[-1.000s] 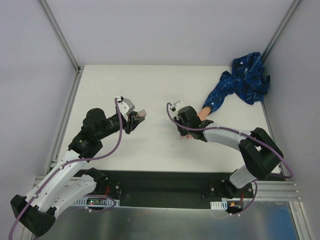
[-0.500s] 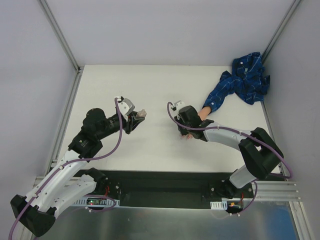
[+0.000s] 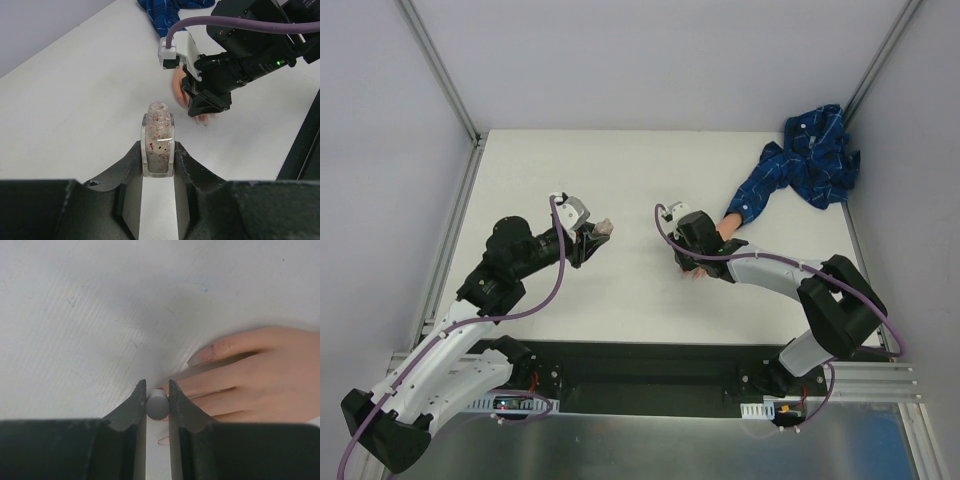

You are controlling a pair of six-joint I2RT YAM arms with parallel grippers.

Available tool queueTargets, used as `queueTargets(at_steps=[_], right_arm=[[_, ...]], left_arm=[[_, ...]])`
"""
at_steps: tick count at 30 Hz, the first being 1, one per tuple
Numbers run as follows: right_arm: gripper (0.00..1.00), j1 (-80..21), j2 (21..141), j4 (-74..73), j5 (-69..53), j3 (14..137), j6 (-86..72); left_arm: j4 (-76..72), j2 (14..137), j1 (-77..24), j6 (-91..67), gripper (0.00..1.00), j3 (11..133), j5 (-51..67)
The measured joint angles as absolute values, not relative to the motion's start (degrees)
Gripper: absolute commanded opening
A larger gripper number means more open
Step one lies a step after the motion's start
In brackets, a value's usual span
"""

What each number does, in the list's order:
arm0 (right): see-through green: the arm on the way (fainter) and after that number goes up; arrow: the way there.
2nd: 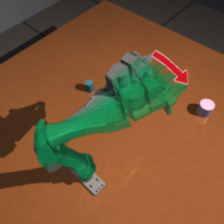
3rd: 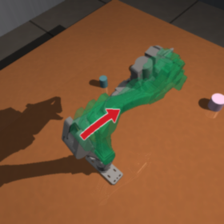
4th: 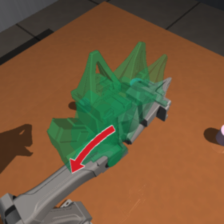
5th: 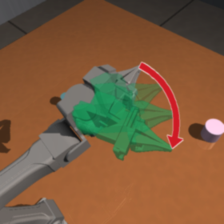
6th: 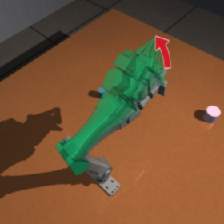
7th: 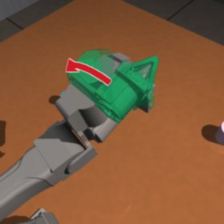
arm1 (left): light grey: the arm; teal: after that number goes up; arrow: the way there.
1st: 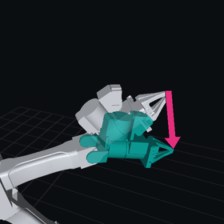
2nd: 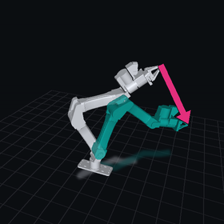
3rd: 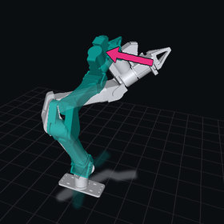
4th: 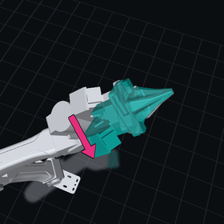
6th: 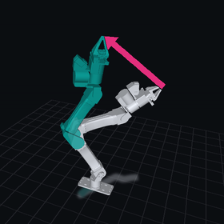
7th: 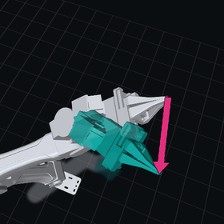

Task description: Paint the nails

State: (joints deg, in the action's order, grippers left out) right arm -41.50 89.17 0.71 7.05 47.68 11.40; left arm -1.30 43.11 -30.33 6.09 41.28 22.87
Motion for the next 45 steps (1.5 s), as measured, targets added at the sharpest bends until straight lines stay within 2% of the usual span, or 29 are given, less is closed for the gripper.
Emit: queueTargets(at_steps=[45], right_arm=[[0.0,-41.45,89.76,0.97,6.66,48.03,10.52]], left_arm=[[-1.3,43.51,-30.33,6.09,0.0,41.28,23.46]])
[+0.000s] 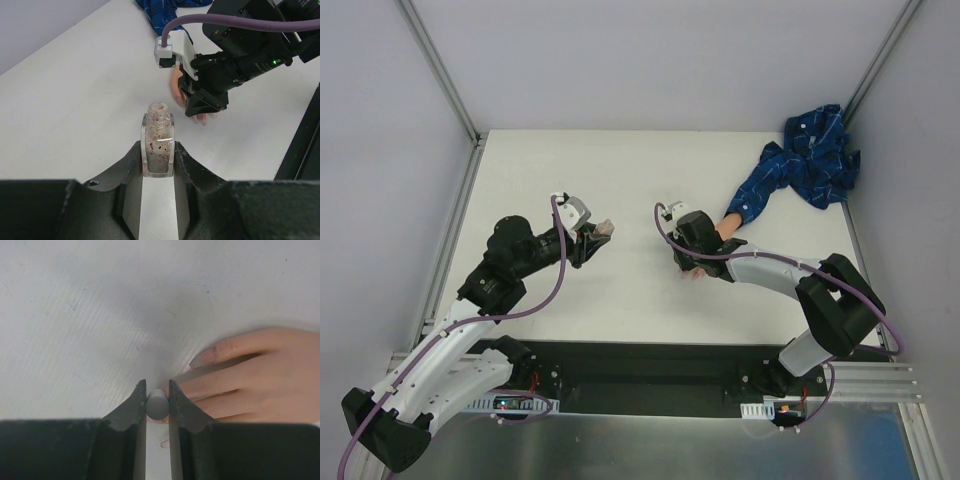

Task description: Paint the nails

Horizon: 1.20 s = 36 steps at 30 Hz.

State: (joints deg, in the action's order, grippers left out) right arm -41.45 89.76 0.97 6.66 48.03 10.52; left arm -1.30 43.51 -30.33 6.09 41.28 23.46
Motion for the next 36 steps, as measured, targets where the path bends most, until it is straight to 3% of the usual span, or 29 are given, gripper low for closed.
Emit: queueTargets(at_steps=[36], right_arm=[[0.0,-41.45,90.43,0.69,7.2,47.75,9.63]], left_arm=[[-1.3,43.51,-30.33,6.09,0.0,41.28,23.53]])
